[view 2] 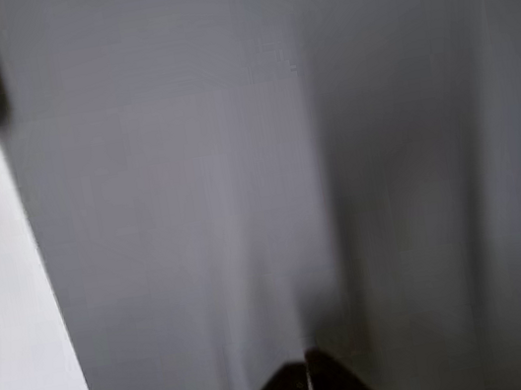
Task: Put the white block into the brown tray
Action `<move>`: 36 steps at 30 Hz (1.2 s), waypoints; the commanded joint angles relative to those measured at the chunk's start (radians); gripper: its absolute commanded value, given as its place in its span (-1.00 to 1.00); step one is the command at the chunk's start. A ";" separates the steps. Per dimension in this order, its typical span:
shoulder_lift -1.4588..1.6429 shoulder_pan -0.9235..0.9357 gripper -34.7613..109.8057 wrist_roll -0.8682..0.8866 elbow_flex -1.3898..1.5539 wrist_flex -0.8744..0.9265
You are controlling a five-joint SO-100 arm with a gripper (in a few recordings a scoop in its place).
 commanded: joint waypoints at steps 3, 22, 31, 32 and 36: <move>0.190 -0.035 -0.52 0.034 0.124 -0.057; 0.655 -0.051 -0.52 0.035 0.456 -0.028; 0.667 -0.046 -0.52 -0.015 0.512 0.014; 0.667 -0.046 -0.52 -0.018 0.512 0.026; 0.667 -0.046 -0.52 -0.014 0.512 0.074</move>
